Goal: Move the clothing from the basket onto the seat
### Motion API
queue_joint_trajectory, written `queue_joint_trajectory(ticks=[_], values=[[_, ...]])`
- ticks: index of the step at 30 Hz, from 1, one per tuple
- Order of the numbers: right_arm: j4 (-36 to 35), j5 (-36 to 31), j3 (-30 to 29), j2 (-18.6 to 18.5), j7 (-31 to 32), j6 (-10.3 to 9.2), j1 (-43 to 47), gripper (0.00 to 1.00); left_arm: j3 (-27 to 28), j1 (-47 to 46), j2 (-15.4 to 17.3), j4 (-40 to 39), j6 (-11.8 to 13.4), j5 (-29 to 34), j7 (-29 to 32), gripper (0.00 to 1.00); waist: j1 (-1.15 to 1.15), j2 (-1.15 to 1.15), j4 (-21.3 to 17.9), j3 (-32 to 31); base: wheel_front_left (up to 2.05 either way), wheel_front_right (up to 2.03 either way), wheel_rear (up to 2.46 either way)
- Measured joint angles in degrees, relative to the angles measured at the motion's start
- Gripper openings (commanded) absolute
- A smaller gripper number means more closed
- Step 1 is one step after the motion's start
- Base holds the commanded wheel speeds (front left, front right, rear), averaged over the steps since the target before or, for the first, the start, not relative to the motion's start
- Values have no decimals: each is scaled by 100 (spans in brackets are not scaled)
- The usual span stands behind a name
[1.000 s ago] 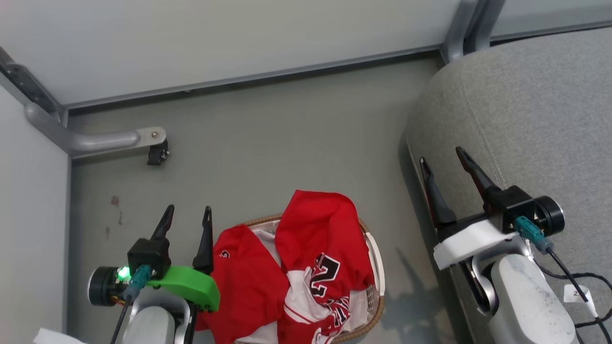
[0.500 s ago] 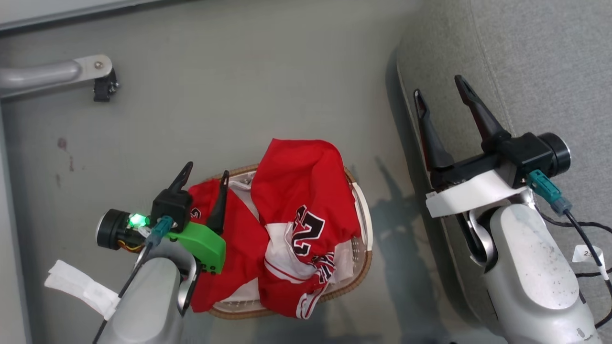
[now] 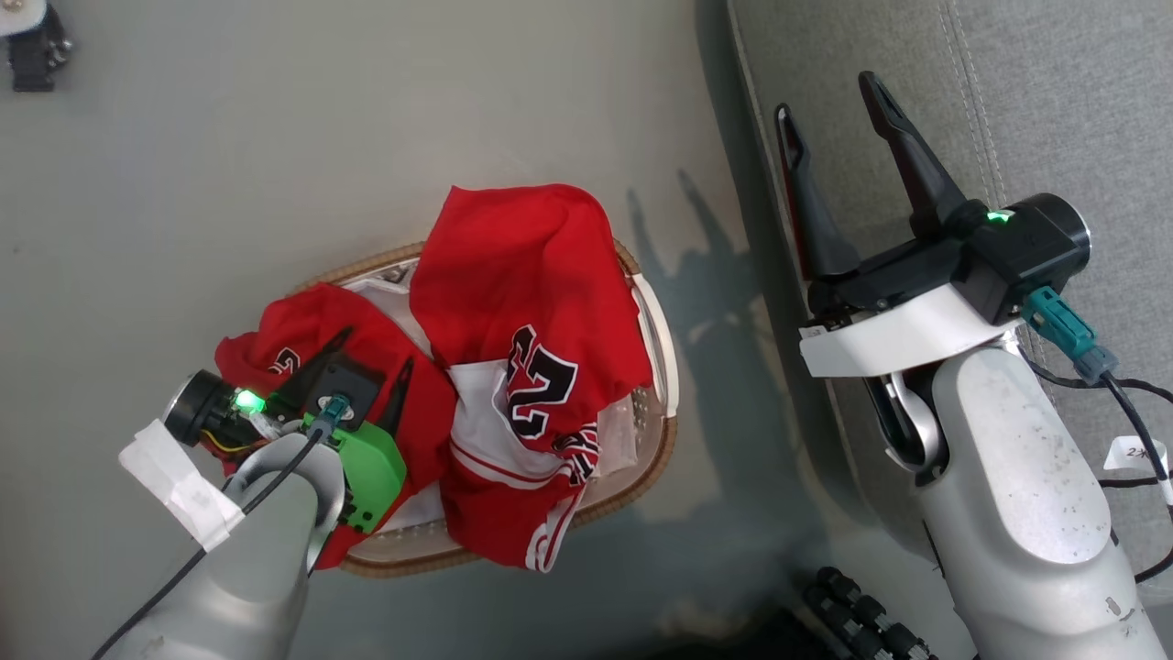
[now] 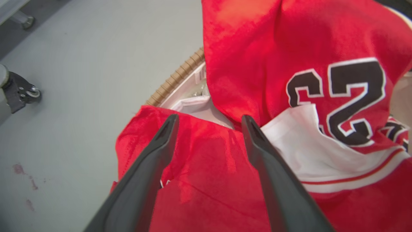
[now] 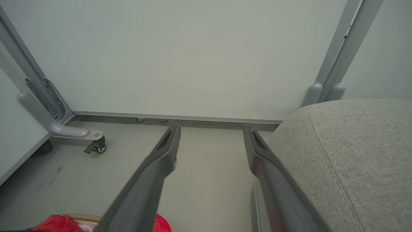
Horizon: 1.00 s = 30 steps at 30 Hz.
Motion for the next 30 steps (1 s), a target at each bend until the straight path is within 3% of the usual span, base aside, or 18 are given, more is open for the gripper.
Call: queue_joint_trajectory(ticks=[6, 13, 24, 29, 30], values=[[-52, 145, 169, 1, 0, 0, -54, 100, -558, -614, 99, 1079, 0, 485, 215, 100, 0, 0, -232, 343, 0, 0, 0], [-85, 303, 322, 4, 0, 0, -72, 100, -965, -1141, 55, 1693, 112, 887, 743, 100, 0, 0, -444, 626, 0, 0, 0], [-271, 538, 465, 2, 0, 0, -213, 100, -1296, -1404, 196, 1940, 62, 999, 1779, 100, 0, 0, -710, 975, 0, 0, 0], [-321, 634, 497, 2, 0, 0, -253, 100, -1363, -1390, 249, 1963, 46, 898, 1951, 100, -1, 0, -815, 1070, 0, 0, 0], [-327, 645, 500, 2, 0, 0, -268, 100, -1399, -1387, 274, 1958, 52, 888, 1963, 93, -1, 0, -839, 1089, 0, 0, 0]])
